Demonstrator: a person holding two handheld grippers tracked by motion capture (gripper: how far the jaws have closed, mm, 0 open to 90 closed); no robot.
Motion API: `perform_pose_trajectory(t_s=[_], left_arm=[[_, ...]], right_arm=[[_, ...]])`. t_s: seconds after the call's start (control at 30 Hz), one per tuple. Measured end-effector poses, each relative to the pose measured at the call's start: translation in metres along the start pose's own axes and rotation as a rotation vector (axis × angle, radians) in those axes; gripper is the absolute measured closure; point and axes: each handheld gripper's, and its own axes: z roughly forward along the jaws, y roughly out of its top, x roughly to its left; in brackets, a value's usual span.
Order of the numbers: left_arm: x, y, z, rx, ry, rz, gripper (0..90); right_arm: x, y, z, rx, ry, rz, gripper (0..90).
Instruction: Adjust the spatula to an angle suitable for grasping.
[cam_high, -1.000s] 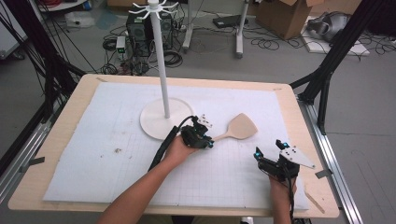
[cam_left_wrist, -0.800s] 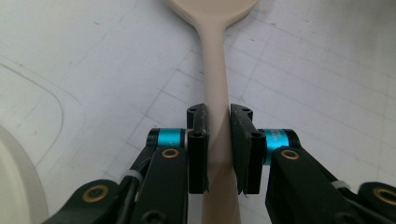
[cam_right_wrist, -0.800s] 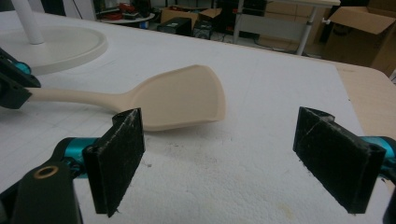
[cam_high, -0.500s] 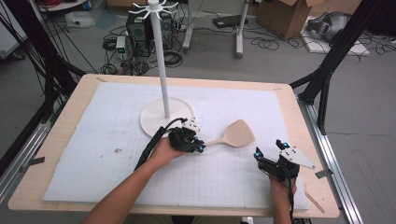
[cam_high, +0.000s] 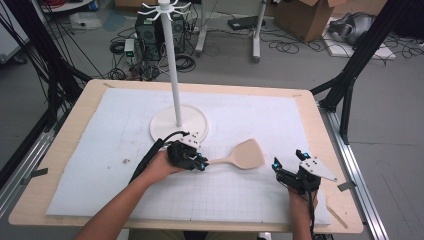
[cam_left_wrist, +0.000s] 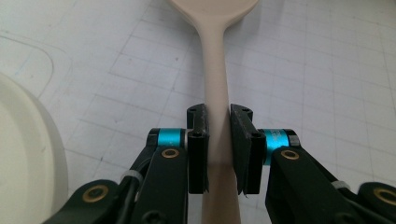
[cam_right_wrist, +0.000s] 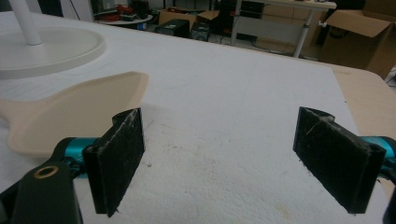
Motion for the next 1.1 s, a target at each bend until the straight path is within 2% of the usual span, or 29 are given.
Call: perform_pose_trajectory(t_s=[0.13, 0.2, 0.3, 0.4, 0.43, 0.6, 0.8, 0.87, 1.1], left_arm=[[0.000, -0.008, -0.006, -0.012, -0.012, 0.019, 77.3], [-0.001, -0.012, -0.012, -0.032, -0.035, 0.046, 77.2], [-0.001, -0.016, -0.016, -0.041, -0.050, 0.055, 77.2], [-0.001, -0.020, -0.021, -0.038, -0.064, 0.070, 77.2], [-0.001, -0.023, -0.023, -0.032, -0.073, 0.086, 77.2], [0.000, -0.027, -0.024, -0.020, -0.097, 0.094, 77.2], [0.001, -0.032, -0.022, -0.002, -0.121, 0.132, 77.1], [0.002, -0.034, -0.021, 0.008, -0.125, 0.125, 77.2], [0.005, -0.037, -0.019, -0.004, -0.140, 0.108, 77.0]], right_arm=[[0.001, 0.000, 0.000, 0.006, 0.004, 0.008, 15.7], [0.000, 0.000, 0.000, 0.004, 0.003, 0.007, 15.6], [0.000, 0.000, 0.000, 0.002, 0.000, 0.002, 15.6], [0.001, 0.000, 0.000, 0.007, 0.003, 0.007, 15.6], [0.001, 0.000, 0.000, 0.006, 0.002, 0.007, 15.6], [0.000, 0.000, 0.000, 0.006, 0.003, -0.003, 15.6], [0.001, 0.000, 0.000, 0.007, 0.003, -0.003, 15.6], [0.000, 0.000, 0.000, 0.007, 0.002, -0.003, 15.6], [0.001, 0.000, 0.000, 0.005, 0.003, -0.005, 15.6]])
